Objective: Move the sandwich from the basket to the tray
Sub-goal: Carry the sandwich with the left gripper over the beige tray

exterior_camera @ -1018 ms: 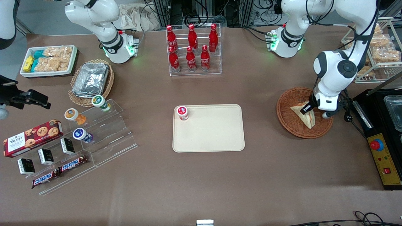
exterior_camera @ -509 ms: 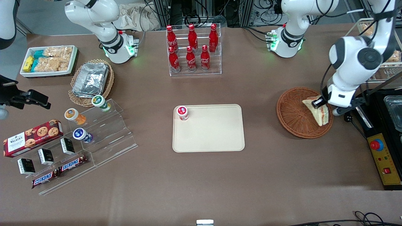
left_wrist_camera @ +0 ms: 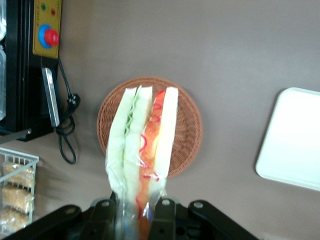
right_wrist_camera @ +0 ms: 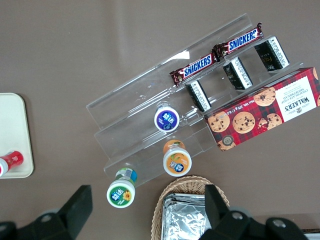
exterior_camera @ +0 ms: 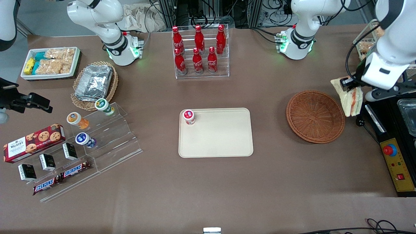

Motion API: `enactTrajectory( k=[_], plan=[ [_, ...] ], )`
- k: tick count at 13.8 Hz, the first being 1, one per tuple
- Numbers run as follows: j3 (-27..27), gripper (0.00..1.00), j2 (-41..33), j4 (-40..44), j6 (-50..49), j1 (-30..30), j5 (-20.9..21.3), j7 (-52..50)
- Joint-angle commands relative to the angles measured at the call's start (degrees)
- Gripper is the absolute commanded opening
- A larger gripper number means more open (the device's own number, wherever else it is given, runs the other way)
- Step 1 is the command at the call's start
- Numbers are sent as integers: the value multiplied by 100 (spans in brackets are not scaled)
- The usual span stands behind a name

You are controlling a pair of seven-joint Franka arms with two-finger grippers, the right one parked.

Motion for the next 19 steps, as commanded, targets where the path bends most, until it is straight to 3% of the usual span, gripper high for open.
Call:
enactTrajectory(
  k=[1,4,7,10,13,19],
  plan=[
    [-468,0,496,824,-314,-1,-302,-12],
    [-1126,0,803,693,447,-27,-831,-300],
    [-1936,0,1409,80,1886,-115,-622,-1432],
    [-1955,0,1936,-773,3224,-440,-86,-1805],
    [-1947,0,2761,-960,4052,-607,440,-1928],
    [-1947,0,4037,-890,4985,-845,2435,-3367]
  ],
)
